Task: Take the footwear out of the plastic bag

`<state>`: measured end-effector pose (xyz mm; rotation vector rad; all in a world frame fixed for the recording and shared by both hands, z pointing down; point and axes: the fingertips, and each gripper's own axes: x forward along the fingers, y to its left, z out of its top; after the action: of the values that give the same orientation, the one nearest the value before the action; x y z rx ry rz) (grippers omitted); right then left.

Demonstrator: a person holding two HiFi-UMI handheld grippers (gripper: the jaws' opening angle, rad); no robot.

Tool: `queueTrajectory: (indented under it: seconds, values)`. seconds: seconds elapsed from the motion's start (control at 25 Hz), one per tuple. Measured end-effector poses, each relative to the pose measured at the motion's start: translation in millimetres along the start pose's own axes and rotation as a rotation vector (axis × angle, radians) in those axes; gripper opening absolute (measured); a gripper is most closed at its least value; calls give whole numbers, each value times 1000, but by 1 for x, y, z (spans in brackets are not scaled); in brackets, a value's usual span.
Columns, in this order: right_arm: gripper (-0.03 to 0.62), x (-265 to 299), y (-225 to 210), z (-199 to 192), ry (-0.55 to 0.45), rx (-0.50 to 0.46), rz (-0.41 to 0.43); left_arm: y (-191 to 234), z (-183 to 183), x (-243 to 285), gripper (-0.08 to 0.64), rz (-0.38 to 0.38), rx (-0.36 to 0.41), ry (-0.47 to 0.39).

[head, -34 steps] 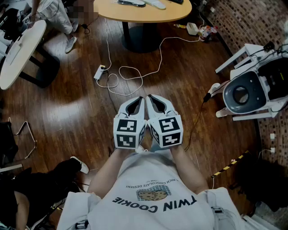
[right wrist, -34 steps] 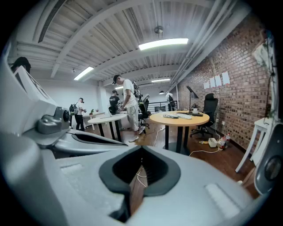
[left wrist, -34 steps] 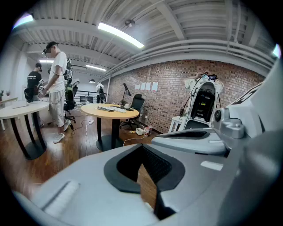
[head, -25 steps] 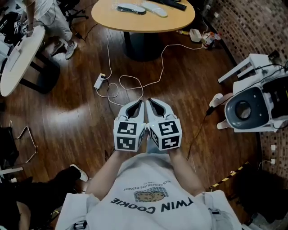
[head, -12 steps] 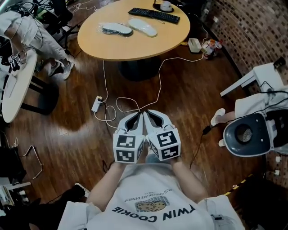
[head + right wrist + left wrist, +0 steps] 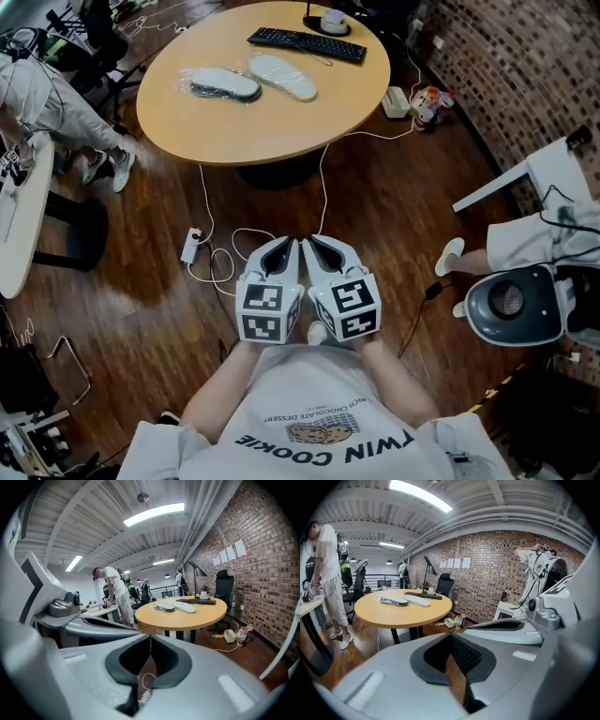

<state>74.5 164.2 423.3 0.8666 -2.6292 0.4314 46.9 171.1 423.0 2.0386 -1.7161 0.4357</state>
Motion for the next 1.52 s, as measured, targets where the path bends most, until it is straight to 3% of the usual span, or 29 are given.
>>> queueTrajectory:
  seconds: [0.4, 0.76, 1.04, 1.2, 1.52]
  values:
    - [8, 145, -34, 72, 39, 61, -137, 122, 86, 93, 7, -164, 58, 9]
    - [14, 196, -81, 101, 38, 96, -245, 163, 132, 152, 6, -255, 100, -7]
    - [34, 229, -143, 103, 15, 169, -288, 191, 157, 206, 6, -242, 146, 9]
    - [46, 256, -180, 114, 7, 211, -267, 212, 183, 242, 6, -191, 193, 23]
    - [59, 308, -248, 121, 54, 206, -227, 253, 216, 331, 6, -110, 279, 67]
